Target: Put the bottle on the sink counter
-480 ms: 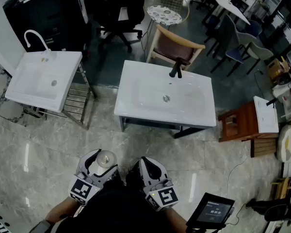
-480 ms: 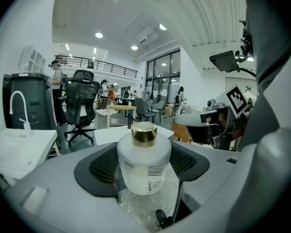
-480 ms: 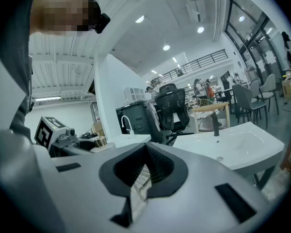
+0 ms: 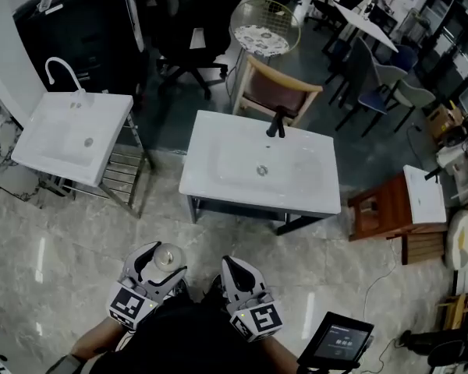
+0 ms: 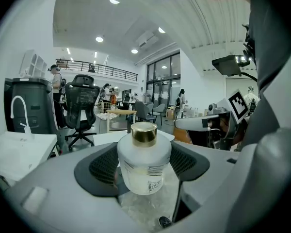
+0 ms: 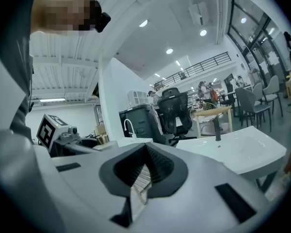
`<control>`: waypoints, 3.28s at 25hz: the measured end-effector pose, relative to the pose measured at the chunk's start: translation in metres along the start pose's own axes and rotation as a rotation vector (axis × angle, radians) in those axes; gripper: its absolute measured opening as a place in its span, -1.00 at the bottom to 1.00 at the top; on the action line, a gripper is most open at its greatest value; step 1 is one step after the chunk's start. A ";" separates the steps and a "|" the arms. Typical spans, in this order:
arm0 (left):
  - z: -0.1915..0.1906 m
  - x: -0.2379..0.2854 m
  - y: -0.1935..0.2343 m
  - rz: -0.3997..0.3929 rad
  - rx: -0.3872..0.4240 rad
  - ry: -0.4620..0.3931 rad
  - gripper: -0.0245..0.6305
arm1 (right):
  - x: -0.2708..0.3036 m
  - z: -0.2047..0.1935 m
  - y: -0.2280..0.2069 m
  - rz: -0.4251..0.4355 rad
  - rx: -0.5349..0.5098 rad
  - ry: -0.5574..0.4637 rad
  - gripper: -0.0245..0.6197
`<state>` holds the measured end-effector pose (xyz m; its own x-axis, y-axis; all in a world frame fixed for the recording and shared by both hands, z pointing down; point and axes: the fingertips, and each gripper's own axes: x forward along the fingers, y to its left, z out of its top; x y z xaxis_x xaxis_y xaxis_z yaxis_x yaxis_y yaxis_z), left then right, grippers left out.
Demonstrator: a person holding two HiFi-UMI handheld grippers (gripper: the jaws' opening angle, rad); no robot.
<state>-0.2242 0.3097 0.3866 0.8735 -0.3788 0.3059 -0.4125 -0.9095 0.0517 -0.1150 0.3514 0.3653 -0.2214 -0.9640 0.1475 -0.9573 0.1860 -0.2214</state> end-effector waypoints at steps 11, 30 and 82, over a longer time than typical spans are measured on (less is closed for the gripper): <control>0.015 0.047 -0.028 0.077 -0.027 0.017 0.08 | -0.022 0.008 -0.061 0.067 0.031 -0.033 -0.94; 0.027 0.092 -0.034 0.115 -0.063 0.039 0.08 | -0.028 0.017 -0.116 0.075 0.065 -0.020 -0.94; 0.039 0.247 0.208 0.045 -0.130 0.061 0.08 | 0.211 0.030 -0.198 -0.066 0.100 0.122 -0.94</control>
<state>-0.0843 0.0203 0.4358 0.8378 -0.4038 0.3674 -0.4842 -0.8605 0.1585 0.0335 0.1050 0.4116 -0.1851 -0.9421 0.2795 -0.9486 0.0970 -0.3011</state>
